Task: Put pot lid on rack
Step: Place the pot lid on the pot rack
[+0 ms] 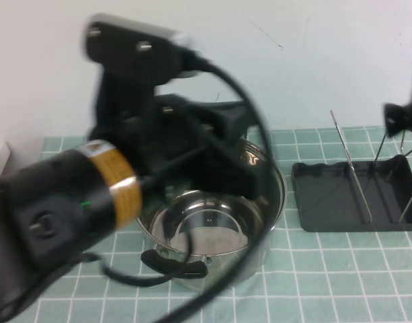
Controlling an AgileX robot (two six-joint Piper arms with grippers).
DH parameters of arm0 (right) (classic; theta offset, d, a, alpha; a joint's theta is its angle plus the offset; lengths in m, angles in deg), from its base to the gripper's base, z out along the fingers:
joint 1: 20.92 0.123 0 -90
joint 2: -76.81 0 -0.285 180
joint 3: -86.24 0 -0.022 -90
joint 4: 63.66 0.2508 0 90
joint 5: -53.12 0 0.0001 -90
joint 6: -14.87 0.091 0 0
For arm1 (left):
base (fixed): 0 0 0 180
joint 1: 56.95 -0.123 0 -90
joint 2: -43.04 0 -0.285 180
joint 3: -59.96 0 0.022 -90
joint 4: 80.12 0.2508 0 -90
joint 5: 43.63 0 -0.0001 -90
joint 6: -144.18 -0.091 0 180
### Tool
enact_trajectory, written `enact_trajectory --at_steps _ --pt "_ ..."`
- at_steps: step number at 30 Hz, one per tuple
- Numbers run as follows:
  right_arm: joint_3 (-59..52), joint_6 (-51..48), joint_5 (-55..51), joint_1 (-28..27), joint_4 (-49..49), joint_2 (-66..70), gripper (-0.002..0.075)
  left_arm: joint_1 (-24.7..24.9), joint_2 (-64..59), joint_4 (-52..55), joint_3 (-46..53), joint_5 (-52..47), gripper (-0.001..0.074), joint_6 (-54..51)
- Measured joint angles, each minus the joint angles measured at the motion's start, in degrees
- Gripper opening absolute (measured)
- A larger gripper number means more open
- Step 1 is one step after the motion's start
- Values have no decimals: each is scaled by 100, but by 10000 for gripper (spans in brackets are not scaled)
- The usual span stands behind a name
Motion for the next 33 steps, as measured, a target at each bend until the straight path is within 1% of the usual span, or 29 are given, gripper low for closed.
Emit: enact_trajectory --at_steps 3,6,11,16,19,24,33 --pt "530 -47 -330 0 0 852 21 0 332 0 188 -509 8 26" --pt "1046 -60 -609 0 0 1670 21 0 607 -24 505 -746 2 39" --pt "1645 -81 -867 0 -13 2858 21 -8 809 -154 1005 -849 1 90" --pt "1956 -84 -867 0 -13 3712 21 -8 818 -192 1456 -658 1 309" --pt "2022 -94 -867 0 -13 4129 20 -8 818 -200 1662 -478 1 375" --pt "2066 -306 -800 0 -26 4573 20 -8 818 -200 1714 -371 1 412" --pt "2066 -647 -434 0 -26 4809 20 -8 818 -200 1727 -352 1 537"
